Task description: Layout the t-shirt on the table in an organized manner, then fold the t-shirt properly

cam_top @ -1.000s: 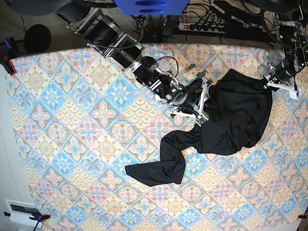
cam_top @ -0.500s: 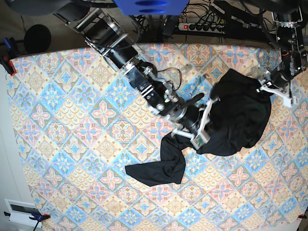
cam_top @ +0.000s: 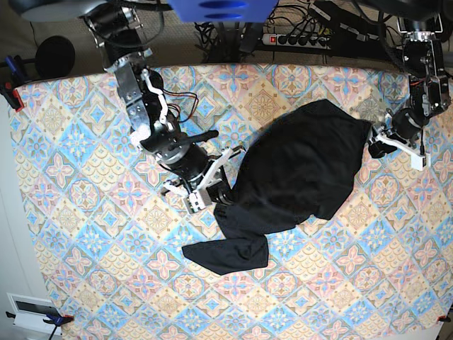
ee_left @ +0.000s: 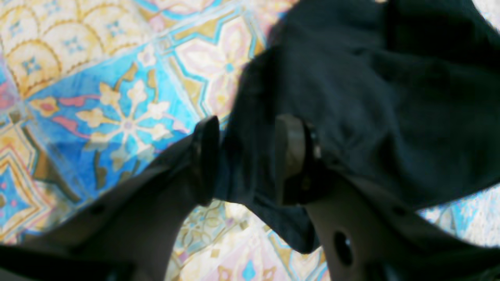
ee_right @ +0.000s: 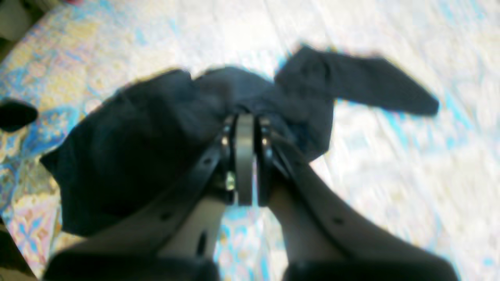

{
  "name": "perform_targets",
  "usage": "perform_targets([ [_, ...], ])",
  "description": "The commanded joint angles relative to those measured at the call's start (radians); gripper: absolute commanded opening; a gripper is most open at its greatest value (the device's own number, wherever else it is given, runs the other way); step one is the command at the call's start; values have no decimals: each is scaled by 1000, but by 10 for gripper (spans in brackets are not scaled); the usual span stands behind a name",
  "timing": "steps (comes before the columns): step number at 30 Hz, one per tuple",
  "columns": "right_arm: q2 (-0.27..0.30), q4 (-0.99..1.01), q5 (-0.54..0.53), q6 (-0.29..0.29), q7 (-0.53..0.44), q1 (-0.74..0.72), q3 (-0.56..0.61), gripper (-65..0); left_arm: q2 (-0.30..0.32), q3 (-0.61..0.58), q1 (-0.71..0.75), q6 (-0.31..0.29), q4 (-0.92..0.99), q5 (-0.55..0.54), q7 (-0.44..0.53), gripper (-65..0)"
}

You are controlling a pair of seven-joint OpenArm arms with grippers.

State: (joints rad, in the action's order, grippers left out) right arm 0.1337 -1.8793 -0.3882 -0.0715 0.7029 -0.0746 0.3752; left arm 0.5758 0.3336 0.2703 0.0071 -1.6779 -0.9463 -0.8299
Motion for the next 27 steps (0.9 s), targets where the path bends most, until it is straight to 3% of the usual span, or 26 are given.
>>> perform_targets([
  [1,28,-52,-24,-1,-55,-21,-34,-650,25,-12,-27,-9,-23,-12,19,-418],
  [4,97,-92,-111,-1,-59,11,-140,-650,26,-41,-58,-9,-23,-9,19,-418],
  [9,129,-116,-291,-1,-67,80,-351,-650,23,-41,-61,-9,-21,-7,19,-418],
  [14,168,-119,-449,-1,-108,69,-410,-650,5,-43,-61,-9,-18,42,19,-418],
  [16,163,-119,-461,-1,-107,48,-384,-650,-3,-43,-61,-9,-18,56,19,-418],
  [23,99,-90,-450,-1,-107,-92,-64,-650,-29,-69,-64,-9,-17,112,19,-418],
  [27,50,-21,-355,-1,-99,-161,103,-650,-30,-106,-64,-9,-17,141,25,-418],
])
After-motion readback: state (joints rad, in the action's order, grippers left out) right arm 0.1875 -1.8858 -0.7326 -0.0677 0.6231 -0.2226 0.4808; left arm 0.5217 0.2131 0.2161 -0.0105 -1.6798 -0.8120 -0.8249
